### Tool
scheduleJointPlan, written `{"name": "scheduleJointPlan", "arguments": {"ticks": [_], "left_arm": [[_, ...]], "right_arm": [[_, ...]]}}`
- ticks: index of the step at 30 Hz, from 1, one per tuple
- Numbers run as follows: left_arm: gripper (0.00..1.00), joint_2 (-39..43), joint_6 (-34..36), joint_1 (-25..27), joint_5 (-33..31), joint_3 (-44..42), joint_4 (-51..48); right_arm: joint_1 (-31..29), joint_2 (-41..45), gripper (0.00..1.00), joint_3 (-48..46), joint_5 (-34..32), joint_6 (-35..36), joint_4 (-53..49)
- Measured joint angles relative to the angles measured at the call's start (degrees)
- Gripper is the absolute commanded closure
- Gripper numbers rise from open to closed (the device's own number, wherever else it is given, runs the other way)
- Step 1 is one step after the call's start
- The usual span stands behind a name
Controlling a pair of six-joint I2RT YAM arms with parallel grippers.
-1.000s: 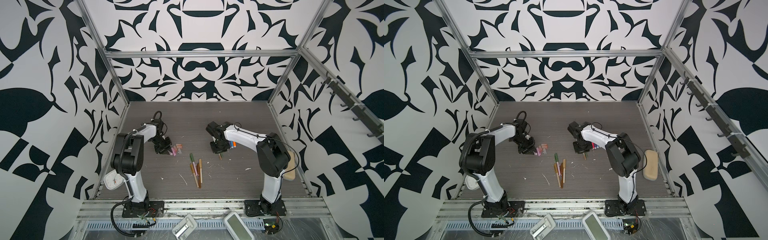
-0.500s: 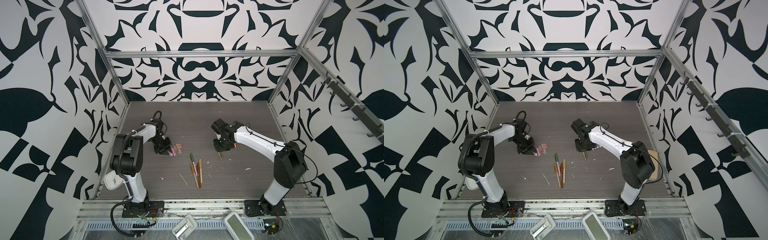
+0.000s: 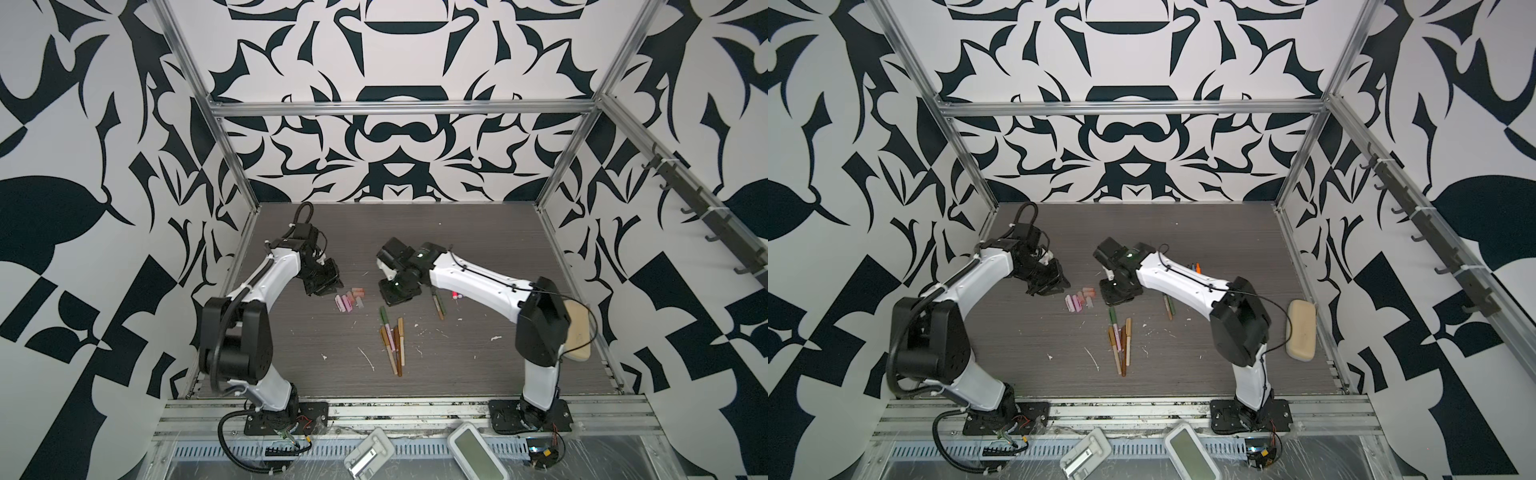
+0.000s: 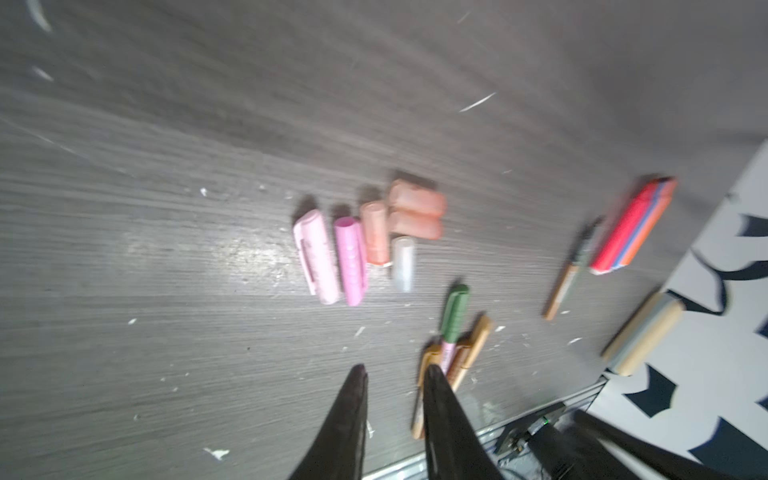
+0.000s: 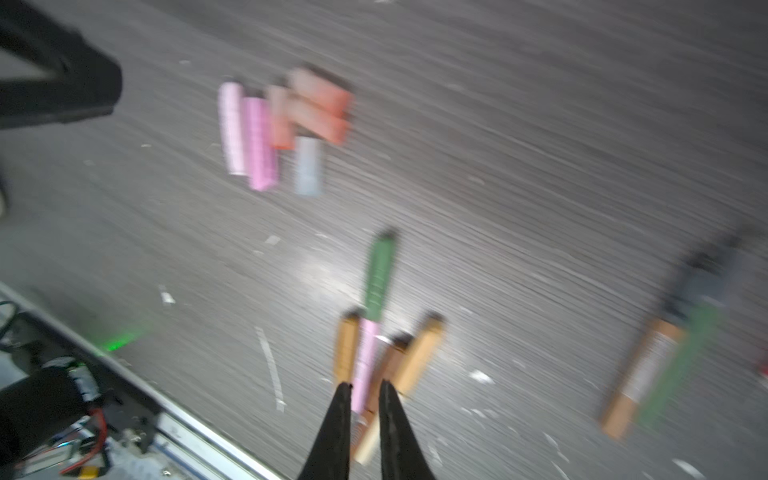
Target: Open the pen caps
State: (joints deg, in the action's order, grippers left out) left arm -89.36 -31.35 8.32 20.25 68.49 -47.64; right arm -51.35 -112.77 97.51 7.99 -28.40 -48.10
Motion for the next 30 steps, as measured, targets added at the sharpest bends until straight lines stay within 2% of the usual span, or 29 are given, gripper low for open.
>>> {"name": "scheduleJointPlan", "arguments": {"ticks": [8,12,16,25,30], "left_arm": [[0.69,16.1,-8.4,-4.0,1.6,-4.8,4.9],[0.69,20.5,-11.0,-4.0,2.7,-6.9,5.1],[0.69,22.8,-12.0,-4.0,3.0,-8.5,4.8],[0.69,25.8,-12.3,-4.0,3.0,-10.8,3.5],[0.69,25.8,-12.0,-4.2,3.0,-10.8,2.9]], "right_arm": [[-3.5,-17.0,0.82,15.3,3.3,-2.5,-0.7],[-3.5,-22.1,0.81,20.0,3.2,-3.4,-2.3],[-3.5,-24.2,0.73,22.2,2.5,-4.0,-3.4],[-3.6,-25.4,0.69,24.8,2.2,-4.7,-4.0],[-3.6,-28.1,0.68,29.2,2.5,-4.9,-4.0]]}}
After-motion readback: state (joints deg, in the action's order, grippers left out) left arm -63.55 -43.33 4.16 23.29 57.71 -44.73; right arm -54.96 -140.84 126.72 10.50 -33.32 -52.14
